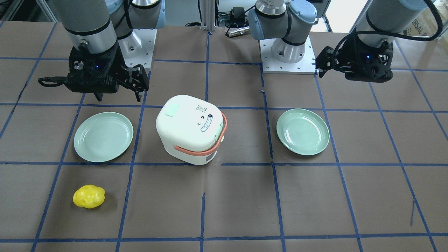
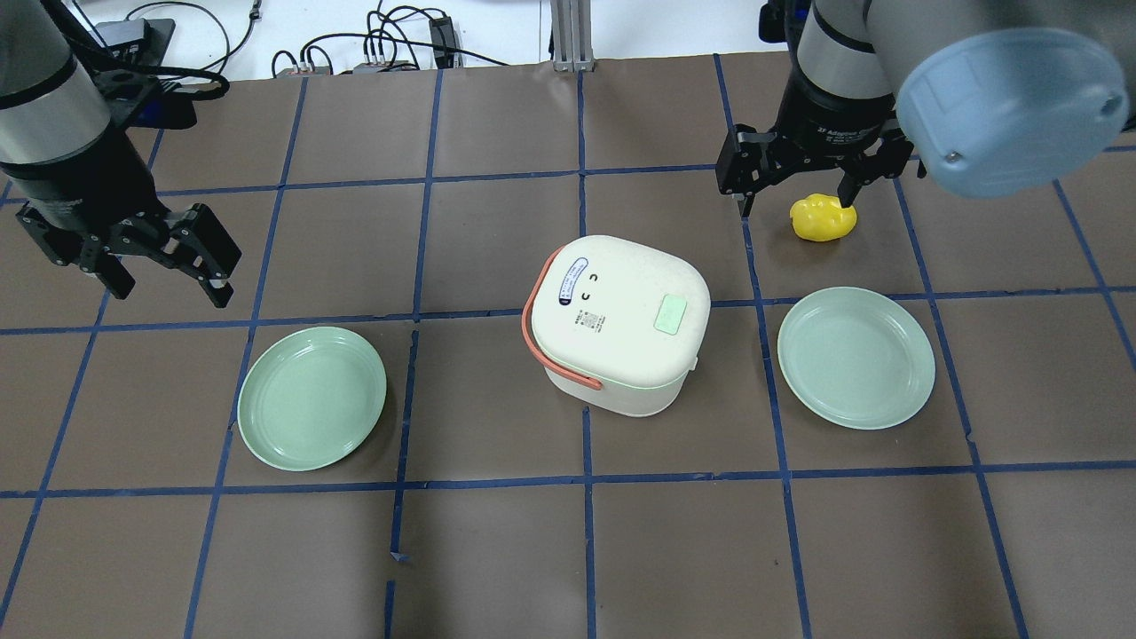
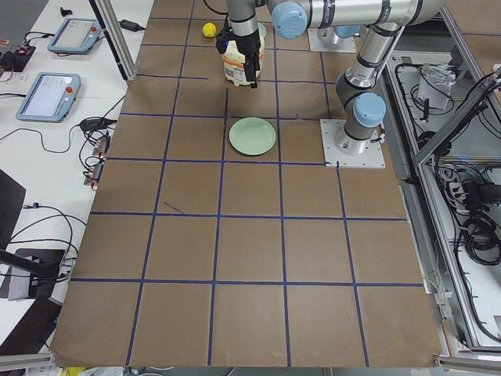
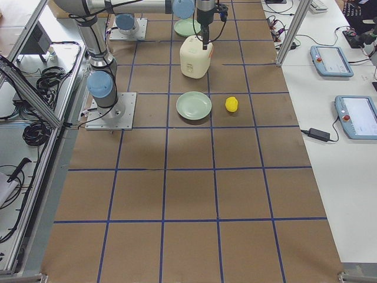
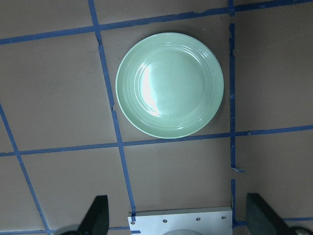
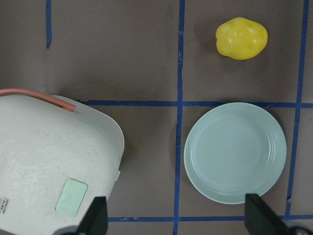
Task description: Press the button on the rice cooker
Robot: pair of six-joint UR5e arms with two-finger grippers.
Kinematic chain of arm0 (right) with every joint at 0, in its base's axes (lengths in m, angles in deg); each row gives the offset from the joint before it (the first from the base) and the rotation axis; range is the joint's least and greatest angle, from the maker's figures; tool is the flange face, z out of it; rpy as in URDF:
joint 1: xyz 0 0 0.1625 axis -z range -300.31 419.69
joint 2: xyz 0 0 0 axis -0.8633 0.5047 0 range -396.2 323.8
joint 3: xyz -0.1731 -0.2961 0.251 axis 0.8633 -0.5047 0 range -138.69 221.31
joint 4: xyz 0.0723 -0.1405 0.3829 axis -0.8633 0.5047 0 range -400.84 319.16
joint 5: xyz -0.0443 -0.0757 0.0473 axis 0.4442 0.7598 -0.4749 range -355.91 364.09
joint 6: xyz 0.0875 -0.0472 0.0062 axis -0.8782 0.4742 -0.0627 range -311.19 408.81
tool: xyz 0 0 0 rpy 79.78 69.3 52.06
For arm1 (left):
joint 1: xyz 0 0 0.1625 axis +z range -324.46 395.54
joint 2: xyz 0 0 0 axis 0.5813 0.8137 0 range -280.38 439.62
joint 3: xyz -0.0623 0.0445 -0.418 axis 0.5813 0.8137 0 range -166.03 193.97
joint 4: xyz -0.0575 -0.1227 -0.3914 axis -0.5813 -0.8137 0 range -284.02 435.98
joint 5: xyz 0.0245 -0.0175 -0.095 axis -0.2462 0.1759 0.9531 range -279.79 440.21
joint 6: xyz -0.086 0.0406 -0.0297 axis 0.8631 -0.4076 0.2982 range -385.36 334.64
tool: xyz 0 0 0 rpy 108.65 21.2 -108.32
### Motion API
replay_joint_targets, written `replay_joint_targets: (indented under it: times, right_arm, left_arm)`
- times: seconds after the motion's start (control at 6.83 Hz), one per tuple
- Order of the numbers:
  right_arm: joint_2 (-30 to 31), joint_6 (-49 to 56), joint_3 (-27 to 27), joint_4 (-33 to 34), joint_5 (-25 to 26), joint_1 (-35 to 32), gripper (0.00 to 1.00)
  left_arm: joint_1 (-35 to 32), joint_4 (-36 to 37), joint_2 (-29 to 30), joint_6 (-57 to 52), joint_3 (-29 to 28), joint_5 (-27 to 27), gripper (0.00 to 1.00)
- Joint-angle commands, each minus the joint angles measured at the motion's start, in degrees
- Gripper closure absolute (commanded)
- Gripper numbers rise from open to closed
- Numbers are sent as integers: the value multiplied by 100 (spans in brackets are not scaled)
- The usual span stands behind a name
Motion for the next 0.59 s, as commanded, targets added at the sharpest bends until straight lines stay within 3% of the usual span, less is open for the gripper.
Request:
replay_joint_targets:
  times: [0.0,0.15,0.44]
  right_arm:
    - [4,-10,60,45,-17,-46,0]
    - [22,-80,52,80,-44,-90,0]
    - [-57,-614,191,142,-614,-327,0]
  left_arm:
    - [0,0,0,0,0,0,0]
    - [0,0,0,0,0,0,0]
    - [0,0,0,0,0,0,0]
